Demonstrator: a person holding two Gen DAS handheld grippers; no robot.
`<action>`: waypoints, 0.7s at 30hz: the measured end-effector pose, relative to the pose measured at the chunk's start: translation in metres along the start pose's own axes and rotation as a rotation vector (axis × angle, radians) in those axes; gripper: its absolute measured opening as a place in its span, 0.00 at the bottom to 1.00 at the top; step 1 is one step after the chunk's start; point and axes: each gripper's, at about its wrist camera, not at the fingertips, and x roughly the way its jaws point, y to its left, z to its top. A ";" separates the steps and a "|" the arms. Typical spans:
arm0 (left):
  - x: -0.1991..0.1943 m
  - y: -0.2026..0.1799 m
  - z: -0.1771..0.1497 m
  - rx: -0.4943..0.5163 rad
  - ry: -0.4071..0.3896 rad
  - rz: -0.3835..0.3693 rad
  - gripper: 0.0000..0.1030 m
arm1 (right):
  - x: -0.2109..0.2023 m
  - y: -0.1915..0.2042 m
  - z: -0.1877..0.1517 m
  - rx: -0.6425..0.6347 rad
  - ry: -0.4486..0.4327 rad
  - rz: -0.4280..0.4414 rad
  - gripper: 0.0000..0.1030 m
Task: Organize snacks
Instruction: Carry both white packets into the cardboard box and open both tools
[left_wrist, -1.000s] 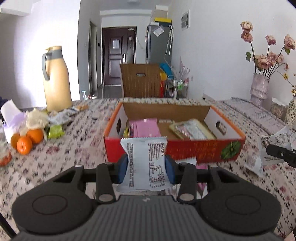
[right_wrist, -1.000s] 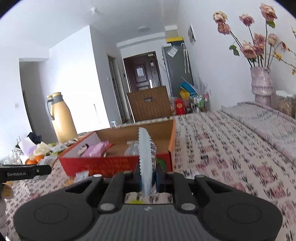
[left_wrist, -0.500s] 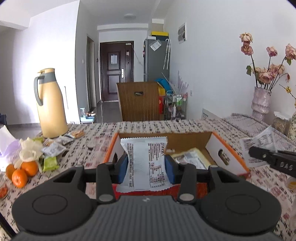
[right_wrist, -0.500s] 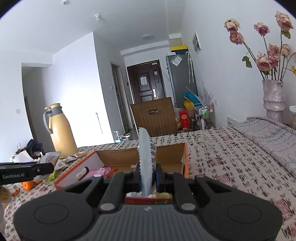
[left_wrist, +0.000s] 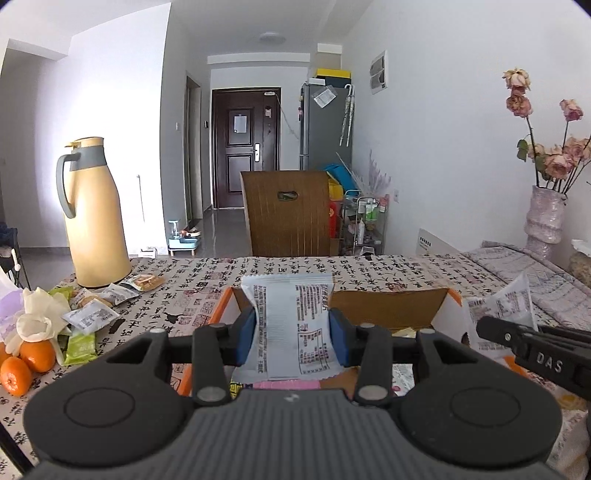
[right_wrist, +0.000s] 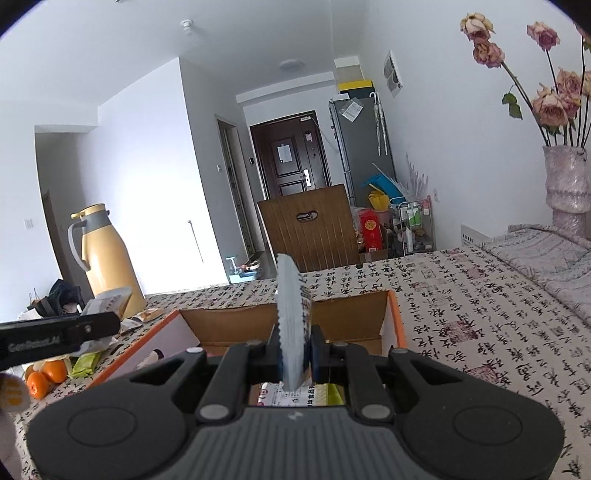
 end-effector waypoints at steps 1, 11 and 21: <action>0.003 0.000 -0.002 0.004 -0.004 0.003 0.42 | 0.002 -0.001 -0.002 0.000 0.001 -0.004 0.12; 0.026 0.002 -0.019 0.009 0.025 0.002 0.43 | 0.017 -0.003 -0.017 -0.018 0.049 -0.031 0.14; 0.015 0.012 -0.022 -0.052 -0.048 0.012 1.00 | 0.013 -0.005 -0.020 -0.018 0.041 -0.083 0.97</action>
